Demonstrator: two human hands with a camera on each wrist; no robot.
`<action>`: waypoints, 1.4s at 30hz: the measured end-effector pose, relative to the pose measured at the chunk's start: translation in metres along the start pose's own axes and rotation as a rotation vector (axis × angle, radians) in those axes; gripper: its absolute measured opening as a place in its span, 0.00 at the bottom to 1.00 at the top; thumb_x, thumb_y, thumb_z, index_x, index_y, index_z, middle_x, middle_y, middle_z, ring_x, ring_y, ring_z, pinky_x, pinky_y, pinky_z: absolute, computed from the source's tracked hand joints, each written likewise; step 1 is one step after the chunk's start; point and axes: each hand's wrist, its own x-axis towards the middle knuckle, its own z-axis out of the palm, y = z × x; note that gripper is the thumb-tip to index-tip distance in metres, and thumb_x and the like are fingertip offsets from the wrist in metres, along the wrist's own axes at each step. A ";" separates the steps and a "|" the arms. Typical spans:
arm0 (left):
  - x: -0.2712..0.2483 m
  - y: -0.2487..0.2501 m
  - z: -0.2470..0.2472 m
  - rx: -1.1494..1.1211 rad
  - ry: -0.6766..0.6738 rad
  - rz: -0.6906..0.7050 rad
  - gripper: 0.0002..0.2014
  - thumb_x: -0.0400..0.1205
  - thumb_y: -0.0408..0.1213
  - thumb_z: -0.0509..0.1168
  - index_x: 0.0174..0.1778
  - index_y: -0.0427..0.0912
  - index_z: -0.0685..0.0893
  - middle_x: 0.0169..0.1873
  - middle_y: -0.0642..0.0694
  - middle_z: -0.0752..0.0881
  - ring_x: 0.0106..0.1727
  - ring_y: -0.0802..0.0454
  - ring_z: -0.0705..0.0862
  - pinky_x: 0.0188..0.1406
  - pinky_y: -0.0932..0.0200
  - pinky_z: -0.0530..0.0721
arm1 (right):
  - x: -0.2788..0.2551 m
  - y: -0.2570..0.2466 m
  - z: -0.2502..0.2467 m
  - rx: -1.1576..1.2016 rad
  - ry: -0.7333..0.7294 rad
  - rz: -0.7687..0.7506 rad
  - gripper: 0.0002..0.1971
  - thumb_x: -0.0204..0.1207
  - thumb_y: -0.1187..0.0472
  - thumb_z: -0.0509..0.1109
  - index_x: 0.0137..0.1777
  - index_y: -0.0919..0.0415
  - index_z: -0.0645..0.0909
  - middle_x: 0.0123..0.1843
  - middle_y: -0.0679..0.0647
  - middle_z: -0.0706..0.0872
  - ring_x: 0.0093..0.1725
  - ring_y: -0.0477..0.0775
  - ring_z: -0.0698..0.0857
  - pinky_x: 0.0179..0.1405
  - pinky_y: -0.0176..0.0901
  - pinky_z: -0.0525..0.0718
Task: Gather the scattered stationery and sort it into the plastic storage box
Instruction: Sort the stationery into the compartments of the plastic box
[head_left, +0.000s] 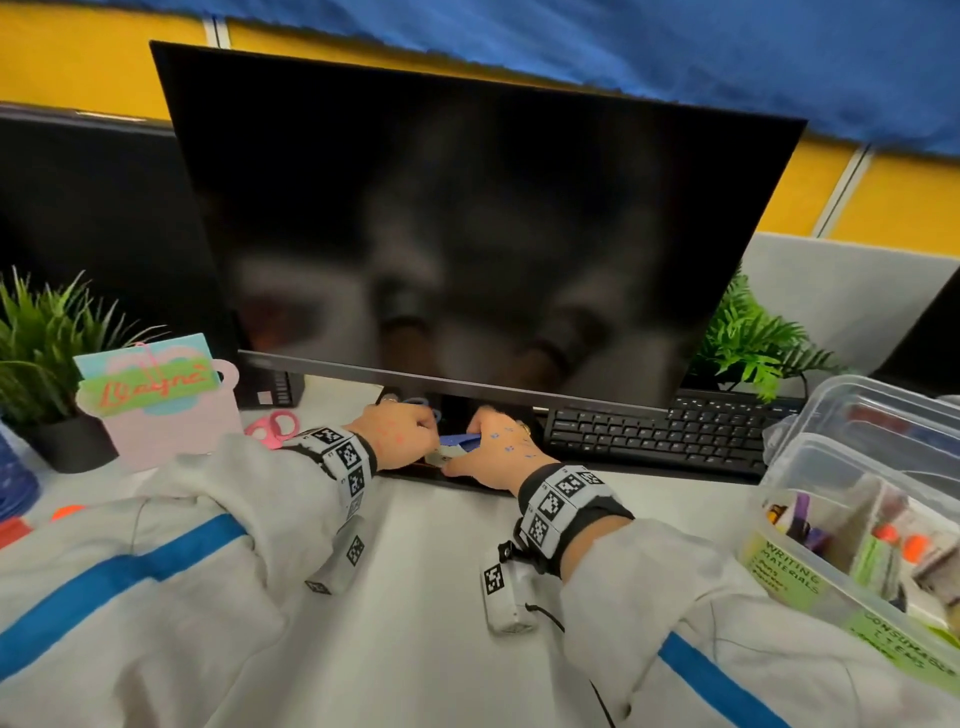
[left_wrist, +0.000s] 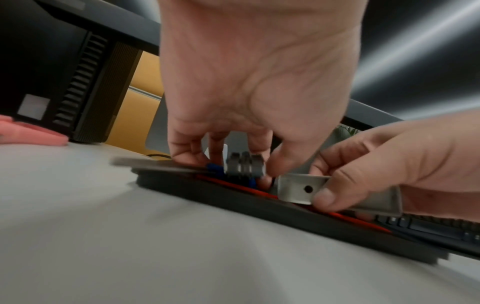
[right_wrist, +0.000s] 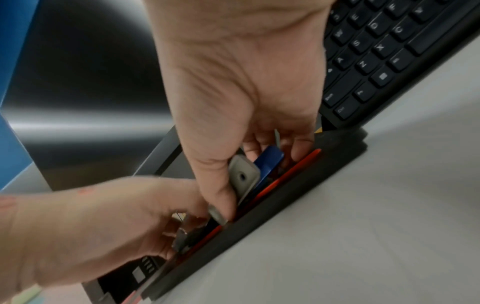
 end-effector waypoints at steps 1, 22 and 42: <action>-0.001 -0.001 0.002 -0.013 0.023 -0.005 0.13 0.82 0.47 0.60 0.59 0.54 0.85 0.63 0.45 0.83 0.70 0.39 0.75 0.70 0.50 0.75 | -0.002 0.001 0.000 0.036 0.008 0.024 0.29 0.63 0.46 0.83 0.58 0.56 0.75 0.54 0.53 0.80 0.55 0.57 0.80 0.43 0.44 0.79; -0.113 0.147 0.003 -0.983 0.148 0.435 0.18 0.72 0.23 0.79 0.54 0.30 0.81 0.56 0.42 0.85 0.48 0.51 0.90 0.39 0.66 0.89 | -0.146 0.041 -0.081 1.244 0.475 0.068 0.12 0.70 0.60 0.79 0.46 0.55 0.78 0.35 0.53 0.84 0.28 0.47 0.79 0.27 0.40 0.75; -0.152 0.395 0.061 -1.086 0.041 0.791 0.12 0.76 0.41 0.80 0.51 0.51 0.85 0.42 0.54 0.81 0.33 0.67 0.77 0.33 0.69 0.79 | -0.349 0.198 -0.244 0.993 1.040 0.301 0.10 0.67 0.58 0.79 0.35 0.63 0.82 0.25 0.58 0.80 0.20 0.55 0.73 0.19 0.41 0.68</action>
